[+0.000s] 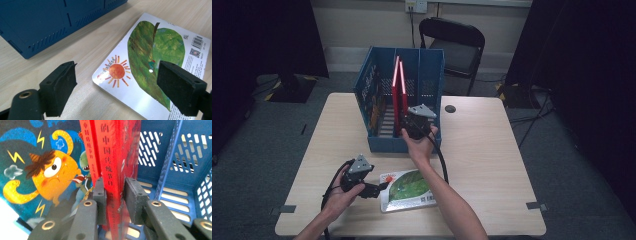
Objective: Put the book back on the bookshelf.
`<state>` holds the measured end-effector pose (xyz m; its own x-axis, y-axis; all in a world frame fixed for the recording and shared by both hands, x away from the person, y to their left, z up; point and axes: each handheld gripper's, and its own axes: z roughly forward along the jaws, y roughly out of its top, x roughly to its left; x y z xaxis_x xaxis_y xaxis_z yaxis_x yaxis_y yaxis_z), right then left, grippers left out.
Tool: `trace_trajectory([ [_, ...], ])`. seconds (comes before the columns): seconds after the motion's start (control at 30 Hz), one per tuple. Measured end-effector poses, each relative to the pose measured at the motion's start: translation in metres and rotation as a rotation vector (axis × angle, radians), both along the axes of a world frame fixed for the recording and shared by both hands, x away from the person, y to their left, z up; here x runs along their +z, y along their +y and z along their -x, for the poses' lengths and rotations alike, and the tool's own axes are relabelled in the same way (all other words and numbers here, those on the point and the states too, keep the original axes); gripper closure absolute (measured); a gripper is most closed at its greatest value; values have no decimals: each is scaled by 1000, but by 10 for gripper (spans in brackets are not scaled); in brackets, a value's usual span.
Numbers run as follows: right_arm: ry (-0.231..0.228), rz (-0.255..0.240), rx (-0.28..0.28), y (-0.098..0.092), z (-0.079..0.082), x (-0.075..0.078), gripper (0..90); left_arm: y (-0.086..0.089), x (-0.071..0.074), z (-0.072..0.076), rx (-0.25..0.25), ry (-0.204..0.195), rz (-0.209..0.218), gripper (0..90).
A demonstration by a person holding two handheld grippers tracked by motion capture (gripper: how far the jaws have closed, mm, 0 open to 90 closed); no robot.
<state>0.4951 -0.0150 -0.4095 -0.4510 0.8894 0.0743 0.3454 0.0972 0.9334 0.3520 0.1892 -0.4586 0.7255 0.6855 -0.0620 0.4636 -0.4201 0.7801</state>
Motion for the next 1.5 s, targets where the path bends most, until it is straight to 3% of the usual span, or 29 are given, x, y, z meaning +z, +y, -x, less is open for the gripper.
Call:
trace_trajectory([
  [0.3,12,-20,14,5,-6,1,707,0,0,0,-2,1,-2,157],
  [0.73,26,2,76,3,3,-2,677,-1,0,0,-6,-2,-7,157],
  [0.9,62,-30,87,1,0,-5,728,-2,-1,0,-4,-5,-4,157],
  [1.5,50,20,114,2,-15,-3,732,-2,-1,1,-7,-4,-4,157],
])
